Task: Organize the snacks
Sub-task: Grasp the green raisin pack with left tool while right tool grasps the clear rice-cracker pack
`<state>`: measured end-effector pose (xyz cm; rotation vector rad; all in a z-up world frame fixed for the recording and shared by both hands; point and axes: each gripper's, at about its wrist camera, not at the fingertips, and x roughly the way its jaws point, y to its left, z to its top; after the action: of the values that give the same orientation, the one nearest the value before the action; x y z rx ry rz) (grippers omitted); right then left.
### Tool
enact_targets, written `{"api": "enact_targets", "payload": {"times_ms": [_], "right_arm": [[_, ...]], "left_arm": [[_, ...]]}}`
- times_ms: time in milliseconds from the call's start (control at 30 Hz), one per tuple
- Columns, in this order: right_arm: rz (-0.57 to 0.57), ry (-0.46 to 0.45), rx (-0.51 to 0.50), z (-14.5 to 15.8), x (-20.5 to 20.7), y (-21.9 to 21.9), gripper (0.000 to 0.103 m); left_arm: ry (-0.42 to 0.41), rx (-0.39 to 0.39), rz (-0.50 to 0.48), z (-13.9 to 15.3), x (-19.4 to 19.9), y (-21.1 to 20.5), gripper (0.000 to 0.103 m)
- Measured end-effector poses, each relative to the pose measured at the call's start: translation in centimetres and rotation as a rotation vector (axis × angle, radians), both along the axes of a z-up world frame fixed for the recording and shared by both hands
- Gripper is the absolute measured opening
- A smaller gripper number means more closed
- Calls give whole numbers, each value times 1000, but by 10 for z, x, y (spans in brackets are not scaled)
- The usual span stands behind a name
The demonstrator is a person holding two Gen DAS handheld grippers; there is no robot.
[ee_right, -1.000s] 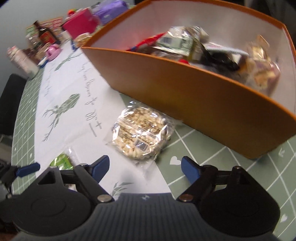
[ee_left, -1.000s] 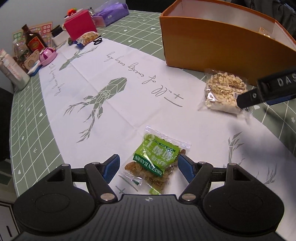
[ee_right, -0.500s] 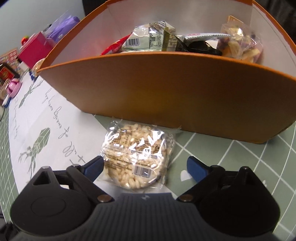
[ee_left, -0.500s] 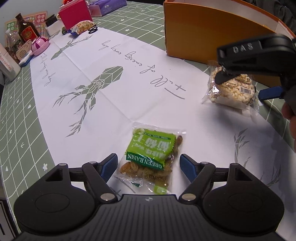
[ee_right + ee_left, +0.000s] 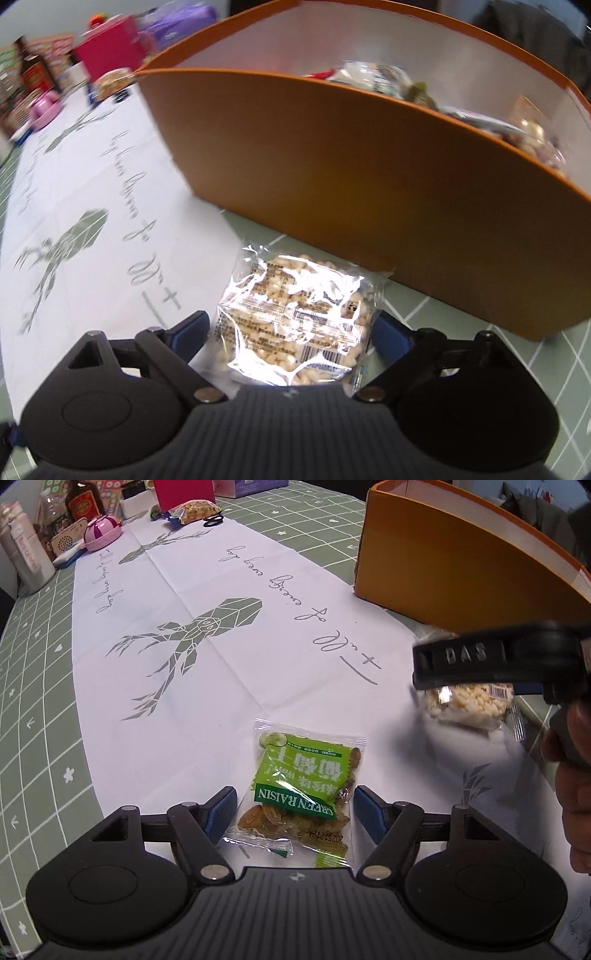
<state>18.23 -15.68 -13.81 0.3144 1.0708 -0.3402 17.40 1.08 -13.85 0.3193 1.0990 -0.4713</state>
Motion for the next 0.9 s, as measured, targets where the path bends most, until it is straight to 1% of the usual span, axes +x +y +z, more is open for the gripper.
{"api": "enact_targets", "payload": {"times_ms": [33, 100, 133, 200, 267, 367, 500, 567, 667, 700, 733, 800, 867, 900], "right_arm": [[41, -7, -1, 0, -3, 0, 91], [166, -25, -7, -1, -14, 2, 90], [233, -35, -15, -1, -22, 3, 90], [348, -58, -37, -1, -35, 3, 84], [446, -77, -33, -2, -48, -2, 84], [554, -94, -31, -2, -66, -8, 83], [668, -115, -24, -2, -94, -14, 83], [702, -116, -20, -2, -105, -19, 83], [718, -102, -17, -2, -120, -25, 84], [719, -96, -18, -3, -123, -26, 84], [716, -89, -18, -3, -125, -27, 84], [707, -76, -17, -3, -125, -27, 87], [681, -66, -12, -4, -123, -27, 88], [665, -65, -9, 1, -131, -27, 88]], "left_arm": [[-2, -3, 8, 0, -2, 0, 76], [-1, -4, 23, 1, -7, 0, 73], [2, -1, 37, 1, -11, 0, 73], [7, -2, 68, 1, -20, 2, 73], [4, 4, 89, 2, -33, 3, 73], [11, -12, 129, 2, -56, 3, 73], [5, -23, 153, 4, -92, -1, 73], [9, -22, 158, 4, -111, -3, 73], [9, -10, 176, 6, -131, -5, 73], [1, -7, 182, 6, -136, -6, 73], [-12, -2, 187, 6, -139, -7, 77], [-41, 8, 202, 6, -143, -9, 79], [-51, -2, 221, 5, -140, -10, 80], [-51, -7, 226, 5, -138, -11, 80]]}}
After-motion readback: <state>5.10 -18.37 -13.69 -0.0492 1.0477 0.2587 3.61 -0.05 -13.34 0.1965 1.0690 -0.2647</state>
